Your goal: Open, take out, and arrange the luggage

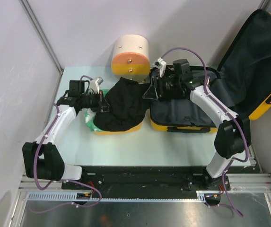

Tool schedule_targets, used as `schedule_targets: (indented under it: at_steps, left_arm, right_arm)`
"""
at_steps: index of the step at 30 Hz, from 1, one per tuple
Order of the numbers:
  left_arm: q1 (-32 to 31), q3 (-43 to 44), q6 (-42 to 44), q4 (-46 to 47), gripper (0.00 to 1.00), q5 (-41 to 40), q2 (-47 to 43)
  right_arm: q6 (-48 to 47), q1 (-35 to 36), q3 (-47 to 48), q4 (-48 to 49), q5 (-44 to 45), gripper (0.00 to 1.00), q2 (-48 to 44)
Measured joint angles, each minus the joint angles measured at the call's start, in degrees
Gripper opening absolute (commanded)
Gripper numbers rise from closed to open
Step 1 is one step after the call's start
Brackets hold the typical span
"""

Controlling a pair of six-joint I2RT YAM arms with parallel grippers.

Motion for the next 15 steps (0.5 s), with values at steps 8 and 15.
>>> schedule_targets:
  at_steps: [8,15]
  left_arm:
    - [8.9,-2.1,6.0,-3.3,0.00,-1.8,-0.5]
    - [12.3,-2.1,8.9,-5.1,0.07,-4.4,-2.1]
  right_arm:
    - [3.7,7.0,4.1,5.8,4.7,0.61,4.5]
    - [2.3,12.6,5.1,8.4,8.2,0.60,9.5]
